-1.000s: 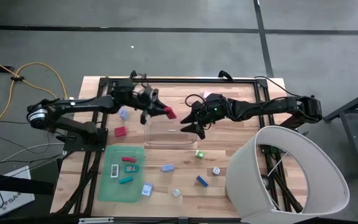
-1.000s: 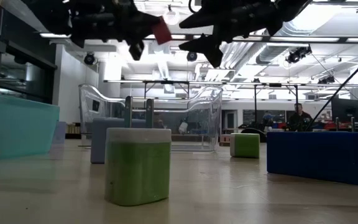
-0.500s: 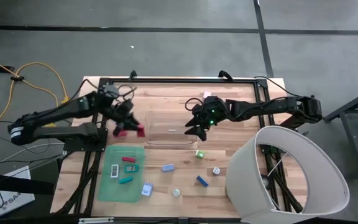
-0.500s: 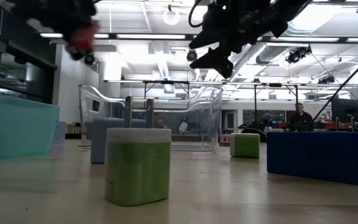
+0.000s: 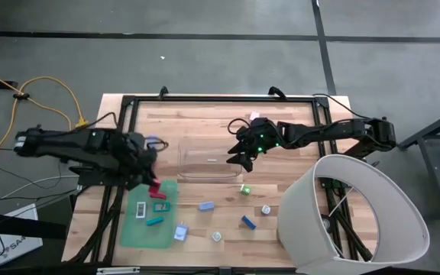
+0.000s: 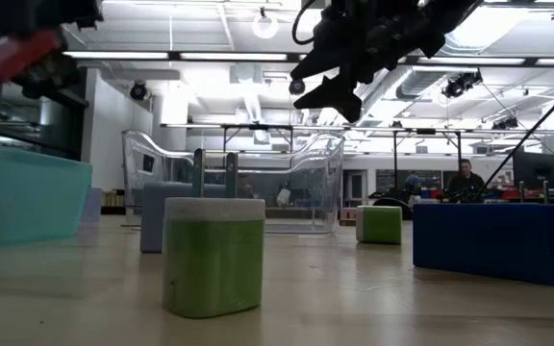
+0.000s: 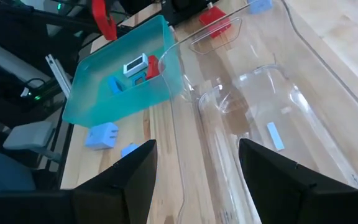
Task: Pick & Place Office items
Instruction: Put the red digital clock into the green bin, then put the dark blue digital clock into the green bin
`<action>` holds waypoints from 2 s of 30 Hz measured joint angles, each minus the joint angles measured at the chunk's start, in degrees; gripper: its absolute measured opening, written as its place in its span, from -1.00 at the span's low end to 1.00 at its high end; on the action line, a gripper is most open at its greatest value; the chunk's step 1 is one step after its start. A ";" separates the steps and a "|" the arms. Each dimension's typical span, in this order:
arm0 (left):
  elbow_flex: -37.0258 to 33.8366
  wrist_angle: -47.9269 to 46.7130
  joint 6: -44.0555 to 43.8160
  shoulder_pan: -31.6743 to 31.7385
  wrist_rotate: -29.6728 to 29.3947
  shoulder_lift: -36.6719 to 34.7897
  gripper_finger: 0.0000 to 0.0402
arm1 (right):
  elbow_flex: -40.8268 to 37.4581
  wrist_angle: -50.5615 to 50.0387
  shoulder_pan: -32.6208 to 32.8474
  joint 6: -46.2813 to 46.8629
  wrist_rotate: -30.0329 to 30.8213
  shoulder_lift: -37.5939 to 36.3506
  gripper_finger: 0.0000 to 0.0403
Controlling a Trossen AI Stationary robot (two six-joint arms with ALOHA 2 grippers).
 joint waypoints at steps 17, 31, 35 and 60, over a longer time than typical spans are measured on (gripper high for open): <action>0.00 -5.69 -11.43 -18.17 -21.62 13.29 -0.70 | 0.00 0.00 0.00 0.22 -0.05 0.02 0.07; 0.00 -8.55 -12.54 -19.97 -26.38 24.00 -0.70 | 0.00 0.01 0.62 1.27 0.19 0.02 0.07; 0.00 -8.55 -12.54 -19.97 -26.38 26.33 -0.70 | 0.00 0.00 0.81 1.27 0.48 0.02 0.07; 0.00 -8.55 -11.11 -19.97 -26.25 29.49 -0.54 | 0.00 0.00 0.81 1.21 1.21 0.02 0.07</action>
